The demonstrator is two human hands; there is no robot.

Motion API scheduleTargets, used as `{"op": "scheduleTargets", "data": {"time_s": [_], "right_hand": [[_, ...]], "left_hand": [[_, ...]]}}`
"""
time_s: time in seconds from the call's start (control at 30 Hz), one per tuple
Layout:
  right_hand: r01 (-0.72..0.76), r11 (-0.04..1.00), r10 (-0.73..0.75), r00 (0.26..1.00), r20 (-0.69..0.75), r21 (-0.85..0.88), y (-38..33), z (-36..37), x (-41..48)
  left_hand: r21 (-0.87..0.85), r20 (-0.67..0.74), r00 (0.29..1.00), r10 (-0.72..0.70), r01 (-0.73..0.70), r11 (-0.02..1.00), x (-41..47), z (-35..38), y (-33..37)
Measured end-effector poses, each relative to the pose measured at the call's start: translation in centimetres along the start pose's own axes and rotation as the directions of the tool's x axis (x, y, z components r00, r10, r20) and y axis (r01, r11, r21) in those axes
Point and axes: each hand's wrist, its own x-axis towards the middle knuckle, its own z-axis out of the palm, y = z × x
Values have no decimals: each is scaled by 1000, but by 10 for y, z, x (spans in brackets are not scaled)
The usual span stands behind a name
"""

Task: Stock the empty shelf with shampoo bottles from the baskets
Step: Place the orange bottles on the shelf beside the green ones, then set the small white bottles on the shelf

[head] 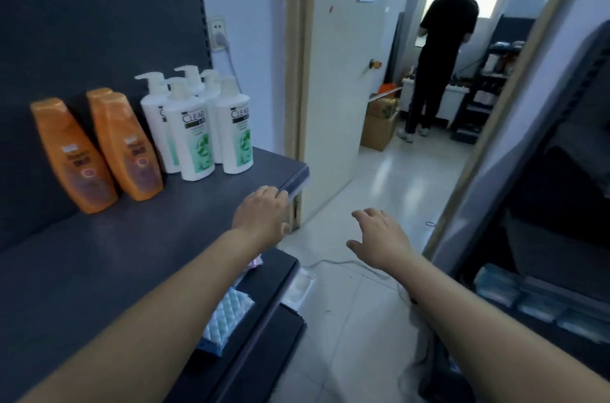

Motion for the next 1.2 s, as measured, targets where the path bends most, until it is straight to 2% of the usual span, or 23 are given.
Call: {"op": "scheduleTargets", "data": {"time_s": [0.23,0.5,0.87,1.2], "right_hand": [[-232,972,233,972,27,-39,94,9,-91],[-491,870,494,864,94,-55,185,22,-239],[-783,621,776,613,147,-13,264,46,-422],[-911,409,878,410,246,57,304,86,-499]], "left_hand": [[-80,53,967,250,-245,966,-5,34,114],[-169,125,853,507,-485,858,-62,70,253],[-216,163,606,779,-748,628,-149,92,422],[-208,246,367,897,-884,418,-186,123,523]]}}
